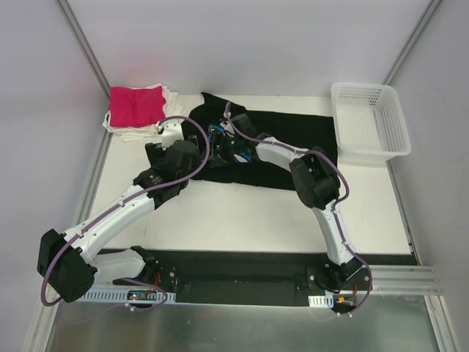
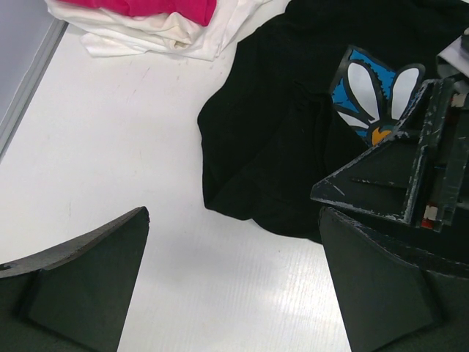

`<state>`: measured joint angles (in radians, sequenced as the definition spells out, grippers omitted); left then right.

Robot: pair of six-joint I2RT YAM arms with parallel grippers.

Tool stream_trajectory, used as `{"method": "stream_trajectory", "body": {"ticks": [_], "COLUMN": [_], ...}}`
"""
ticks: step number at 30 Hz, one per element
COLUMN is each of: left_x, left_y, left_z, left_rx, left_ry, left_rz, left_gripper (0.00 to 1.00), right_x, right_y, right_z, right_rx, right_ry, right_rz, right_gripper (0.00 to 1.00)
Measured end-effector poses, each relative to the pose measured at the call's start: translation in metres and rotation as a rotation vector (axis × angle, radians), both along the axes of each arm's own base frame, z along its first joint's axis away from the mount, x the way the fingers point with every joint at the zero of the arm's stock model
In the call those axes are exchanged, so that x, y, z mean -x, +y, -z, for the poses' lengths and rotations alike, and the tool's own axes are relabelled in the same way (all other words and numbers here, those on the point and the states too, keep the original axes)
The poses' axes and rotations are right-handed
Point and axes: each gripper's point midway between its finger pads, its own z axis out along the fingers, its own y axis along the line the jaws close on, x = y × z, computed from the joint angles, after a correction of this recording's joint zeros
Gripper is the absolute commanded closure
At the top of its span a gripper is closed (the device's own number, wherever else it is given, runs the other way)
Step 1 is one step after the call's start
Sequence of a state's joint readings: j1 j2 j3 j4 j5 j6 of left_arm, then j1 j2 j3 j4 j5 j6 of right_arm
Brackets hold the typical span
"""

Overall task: Fold and stack the t-shirts
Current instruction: Fold the flattened tshirt in 1/3 of the way

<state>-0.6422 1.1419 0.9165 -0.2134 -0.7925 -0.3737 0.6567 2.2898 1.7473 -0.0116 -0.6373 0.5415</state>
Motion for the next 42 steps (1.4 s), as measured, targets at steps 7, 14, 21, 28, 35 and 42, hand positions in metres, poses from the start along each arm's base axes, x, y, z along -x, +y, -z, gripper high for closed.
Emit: {"method": "stream_trajectory", "body": {"ticks": [7, 14, 21, 28, 35, 42], "left_x": [0.000, 0.000, 0.000, 0.000, -0.001, -0.001], "left_y": [0.000, 0.000, 0.000, 0.000, 0.000, -0.001], "left_z": [-0.001, 0.001, 0.001, 0.001, 0.003, 0.005], "left_rx": [0.000, -0.002, -0.003, -0.003, -0.010, -0.018], "left_ry": [-0.002, 0.002, 0.003, 0.003, 0.009, 0.014], "left_rz": [-0.001, -0.001, 0.000, 0.000, 0.001, 0.003], "left_gripper": [0.01, 0.01, 0.01, 0.01, 0.01, 0.01], "right_x": [0.002, 0.009, -0.006, -0.040, -0.052, -0.051], "right_y": [-0.006, -0.016, -0.020, -0.022, -0.026, -0.026], "right_z": [0.022, 0.039, 0.037, 0.018, 0.013, 0.023], "right_rx": [0.020, 0.053, 0.048, 0.016, 0.014, 0.025], "right_ry": [0.066, 0.093, 0.071, 0.016, -0.004, 0.012], "right_rz": [0.007, 0.026, 0.065, 0.114, 0.141, 0.140], "right_gripper": [0.35, 0.37, 0.40, 0.41, 0.41, 0.41]}}
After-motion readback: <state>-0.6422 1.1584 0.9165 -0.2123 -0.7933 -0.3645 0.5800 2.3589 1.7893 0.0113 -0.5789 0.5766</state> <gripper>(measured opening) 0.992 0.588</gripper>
